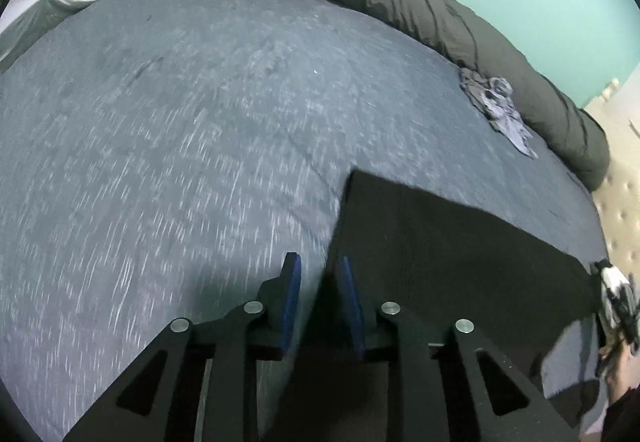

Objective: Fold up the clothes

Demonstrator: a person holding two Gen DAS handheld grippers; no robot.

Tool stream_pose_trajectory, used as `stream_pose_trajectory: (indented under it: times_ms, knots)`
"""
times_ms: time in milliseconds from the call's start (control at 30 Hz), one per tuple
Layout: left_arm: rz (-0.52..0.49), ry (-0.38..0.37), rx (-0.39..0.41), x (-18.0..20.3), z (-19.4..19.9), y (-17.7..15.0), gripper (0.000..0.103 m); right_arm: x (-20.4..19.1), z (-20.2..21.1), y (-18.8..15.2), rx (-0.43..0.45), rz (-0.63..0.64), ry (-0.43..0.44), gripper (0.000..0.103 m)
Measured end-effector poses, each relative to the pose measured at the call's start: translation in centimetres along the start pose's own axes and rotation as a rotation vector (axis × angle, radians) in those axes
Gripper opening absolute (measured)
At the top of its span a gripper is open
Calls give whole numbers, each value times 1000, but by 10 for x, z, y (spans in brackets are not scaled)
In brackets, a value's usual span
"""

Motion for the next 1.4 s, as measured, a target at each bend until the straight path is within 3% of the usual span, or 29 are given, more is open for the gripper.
stream_pose_trajectory:
  times_ms: [67,133,200,400,800,1133,1233,1400]
  knots:
    - [-4,-8,-20,-1,8,-16,25,-8,11,-24,-30,-14,46,36]
    - [-8,-16,-38,-2,16,-32,27,-10,19,-44,-55,-31,87,45]
    - [-12,-20,-56,-4,25,-51,36,-9,29,-64,-73,-29,108,46]
    - [20,-62,-69,-14,54,-104,50,-5,59,-121,-135,-25,175,54]
    - [70,-135,-106,-19,60,-186,52,21,105,-198,-190,99,83,57]
    - [40,-126,-92,-16,62,-207,52,86,136,-227,-198,42,-20,60]
    - [34,-118,-72,-13,66,-204,52,81,139,-229,-200,65,-14,62]
    - [21,-105,-29,-3,74,-196,52,29,122,-225,-222,177,31,63]
Point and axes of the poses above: each gripper's, at about its wrist camera, not at the fingertips, and z roughly against the way its jaws point, x to its right, y to its top, the point moved 10 cm from there along -z, roughly the way its jaws point, and after that the axes turned 11 degrees about -x, right-handed, at the moved point
